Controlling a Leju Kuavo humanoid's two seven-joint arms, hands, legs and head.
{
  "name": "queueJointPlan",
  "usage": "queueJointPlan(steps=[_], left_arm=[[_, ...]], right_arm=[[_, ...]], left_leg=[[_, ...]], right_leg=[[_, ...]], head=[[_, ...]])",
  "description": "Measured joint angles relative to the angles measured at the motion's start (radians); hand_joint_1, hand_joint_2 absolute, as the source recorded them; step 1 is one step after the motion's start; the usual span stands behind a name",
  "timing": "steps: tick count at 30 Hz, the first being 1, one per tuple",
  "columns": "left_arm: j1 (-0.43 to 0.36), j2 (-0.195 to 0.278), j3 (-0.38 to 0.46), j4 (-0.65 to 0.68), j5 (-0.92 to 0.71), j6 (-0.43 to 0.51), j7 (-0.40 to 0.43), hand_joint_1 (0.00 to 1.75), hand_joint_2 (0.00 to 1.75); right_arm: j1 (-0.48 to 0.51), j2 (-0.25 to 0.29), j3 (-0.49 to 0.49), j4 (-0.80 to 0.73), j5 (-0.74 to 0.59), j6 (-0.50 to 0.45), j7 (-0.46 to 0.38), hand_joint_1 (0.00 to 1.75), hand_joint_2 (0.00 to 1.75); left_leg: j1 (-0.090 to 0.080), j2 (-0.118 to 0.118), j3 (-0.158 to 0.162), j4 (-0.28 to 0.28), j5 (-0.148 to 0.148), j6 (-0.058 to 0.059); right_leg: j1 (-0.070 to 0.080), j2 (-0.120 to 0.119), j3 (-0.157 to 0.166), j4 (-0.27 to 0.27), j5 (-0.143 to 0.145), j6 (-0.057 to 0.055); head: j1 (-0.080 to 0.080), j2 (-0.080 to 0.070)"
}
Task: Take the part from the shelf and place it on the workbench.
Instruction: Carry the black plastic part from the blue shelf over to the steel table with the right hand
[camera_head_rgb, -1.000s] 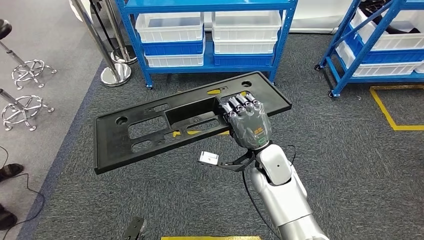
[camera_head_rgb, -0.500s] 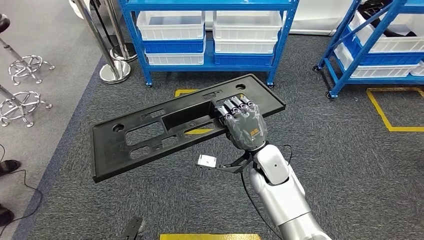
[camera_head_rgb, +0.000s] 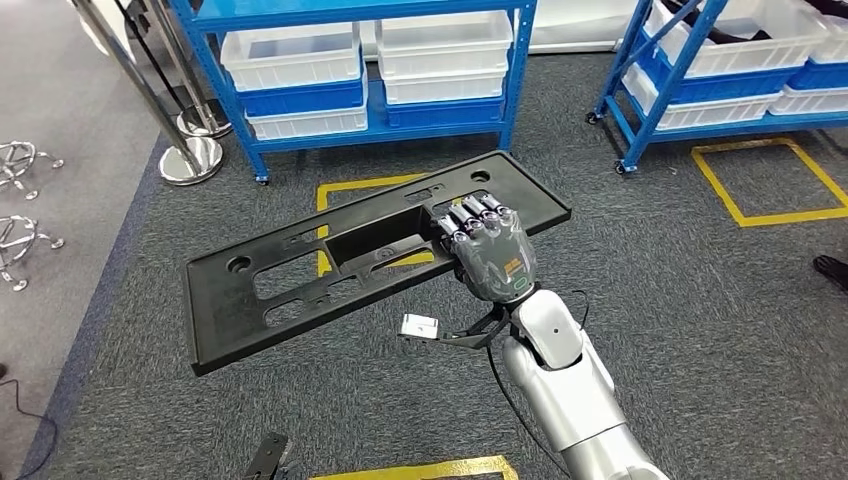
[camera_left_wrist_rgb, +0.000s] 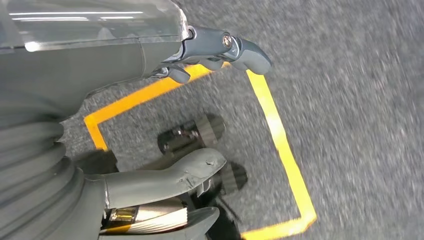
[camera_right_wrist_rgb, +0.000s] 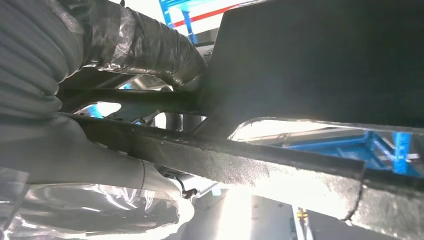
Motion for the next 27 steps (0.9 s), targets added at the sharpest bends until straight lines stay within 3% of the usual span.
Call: queueJointPlan(steps=[2,3,4,5,6,7,9,11,13,14,15,16,18,20,21,22,24,26,27], left_arm=[[0.001,0.0,0.0,0.0,0.0,-0.002,0.0,0.0,1.75],[0.002,0.0,0.0,0.0,0.0,-0.002,0.0,0.0,1.75],[0.003,0.0,0.0,0.0,0.0,-0.003,0.0,0.0,1.75],[0.004,0.0,0.0,0.0,0.0,-0.003,0.0,0.0,1.75],[0.004,0.0,0.0,0.0,-0.001,-0.004,0.0,0.0,1.75],[0.004,0.0,0.0,0.0,-0.001,-0.004,0.0,0.0,1.75],[0.002,0.001,0.0,0.0,-0.001,-0.005,0.0,0.0,1.75],[0.001,0.003,0.0,0.0,-0.002,-0.005,0.0,0.0,1.75],[-0.001,0.004,0.0,0.0,-0.003,-0.005,0.0,0.0,1.75],[-0.002,0.003,0.0,0.0,-0.003,-0.005,0.0,0.0,1.75],[-0.004,0.002,0.0,-0.001,-0.004,-0.005,0.0,0.0,1.75],[-0.005,0.001,0.0,-0.001,-0.004,-0.005,-0.001,0.0,1.75],[-0.004,0.0,0.0,-0.001,-0.004,-0.005,-0.001,0.0,1.75],[-0.002,0.0,0.0,-0.001,-0.004,-0.005,0.0,0.0,1.75],[-0.002,0.0,0.0,-0.001,-0.004,-0.005,0.0,0.0,1.75],[-0.002,0.0,0.0,-0.001,-0.004,-0.005,0.0,0.0,1.75],[-0.002,0.0,0.0,-0.001,-0.004,-0.006,0.0,0.0,1.75],[-0.003,0.001,0.0,-0.001,-0.004,-0.006,0.0,0.0,1.75],[-0.004,0.001,0.0,-0.001,-0.004,-0.006,-0.001,0.0,1.75]], right_arm=[[-0.001,0.0,0.0,0.0,0.002,0.0,-0.001,1.75,1.75],[-0.001,0.001,0.0,0.0,0.002,0.0,-0.002,1.75,1.75],[-0.001,0.001,0.0,0.0,0.002,0.0,-0.003,1.75,1.75],[0.0,0.001,0.0,0.0,0.002,0.0,-0.004,1.75,1.75],[0.0,0.001,0.0,0.0,0.002,0.0,-0.006,1.75,1.75],[0.0,0.001,0.0,0.0,0.001,0.0,-0.006,1.75,1.75],[-0.001,0.001,0.0,0.0,0.001,0.0,-0.007,1.75,1.75],[-0.002,0.001,0.0,0.0,0.0,0.0,-0.007,1.75,1.75],[-0.002,0.001,0.0,0.0,-0.002,0.0,-0.007,1.75,1.75],[-0.002,0.0,0.0,0.0,-0.005,0.0,-0.007,1.75,1.75],[-0.003,0.0,0.0,0.0,-0.007,0.0,-0.007,1.75,1.75],[-0.004,-0.001,0.0,0.0,-0.01,0.0,-0.007,1.75,1.75],[-0.006,-0.002,0.0,0.0,-0.014,0.0,-0.007,1.75,1.75],[-0.005,-0.002,0.0,0.003,-0.014,0.0,-0.007,1.75,1.75],[-0.005,-0.003,0.0,0.005,-0.014,0.0,-0.007,1.75,1.75],[-0.004,-0.003,0.0,0.006,-0.014,0.0,-0.007,1.75,1.75],[-0.005,-0.003,0.0,0.008,-0.015,0.0,-0.007,1.75,1.75],[-0.005,-0.003,0.0,0.007,-0.017,0.0,-0.007,1.75,1.75],[-0.006,-0.004,0.0,0.007,-0.019,0.0,-0.007,1.75,1.75]], left_leg=[[0.003,-0.04,-0.046,0.107,-0.062,-0.005],[0.004,-0.049,-0.078,0.176,-0.092,-0.005],[0.004,-0.053,-0.105,0.231,-0.108,-0.004],[0.004,-0.055,-0.119,0.256,-0.106,-0.001],[0.003,-0.058,-0.114,0.241,-0.084,0.004],[0.002,-0.064,-0.093,0.191,-0.047,0.01],[-0.001,-0.105,-0.032,0.054,0.018,0.025],[-0.005,-0.136,0.003,-0.022,0.037,0.033],[-0.007,-0.125,0.009,-0.038,0.037,0.037],[-0.005,-0.113,0.013,-0.047,0.042,0.038],[-0.003,-0.101,0.019,-0.06,0.049,0.042],[-0.002,-0.087,0.024,-0.072,0.055,0.045],[-0.002,-0.063,0.026,-0.081,0.06,0.05],[-0.003,-0.037,0.022,-0.078,0.059,0.049],[-0.002,-0.024,0.019,-0.075,0.057,0.048],[-0.001,-0.012,0.016,-0.07,0.055,0.045],[0.001,0.009,0.011,-0.054,0.045,0.035],[-0.002,0.026,0.007,-0.036,0.033,0.022],[-0.004,0.033,0.007,-0.031,0.029,0.016]], right_leg=[[-0.001,0.019,0.0,-0.001,0.003,-0.008],[0.001,0.03,-0.001,-0.001,0.004,-0.011],[0.003,0.042,-0.002,-0.001,0.005,-0.012],[0.006,0.055,-0.002,0.0,0.005,-0.013],[0.007,0.069,-0.001,0.0,0.005,-0.013],[0.008,0.082,0.001,0.001,0.005,-0.013],[0.008,0.105,0.003,0.001,0.006,-0.011],[0.002,0.125,-0.003,0.0,0.012,-0.003],[-0.002,0.146,-0.009,-0.007,0.02,0.011],[-0.001,0.143,-0.011,-0.007,0.021,0.017],[0.002,0.125,-0.016,0.003,0.012,0.021],[0.005,0.099,-0.029,0.03,-0.008,0.025],[0.005,0.044,-0.077,0.134,-0.068,0.031],[-0.003,0.028,-0.12,0.225,-0.103,0.04],[-0.006,0.023,-0.122,0.233,-0.098,0.045],[-0.01,0.019,-0.107,0.209,-0.08,0.048],[-0.013,-0.01,-0.044,0.099,-0.031,0.053],[-0.009,-0.037,-0.002,0.021,-0.012,0.041],[-0.005,-0.041,0.001,0.013,-0.016,0.032]], head=[[0.0,0.0],[0.0,0.0],[0.0,0.0],[0.0,0.0],[0.0,0.0],[0.0,0.0],[0.0,0.0],[0.0,0.0],[0.0,0.0],[0.0,0.0],[0.001,0.0],[0.001,0.0],[0.002,0.0],[0.002,0.0],[0.002,0.0],[0.002,0.0],[0.002,0.0],[0.001,0.0],[0.001,0.0]])
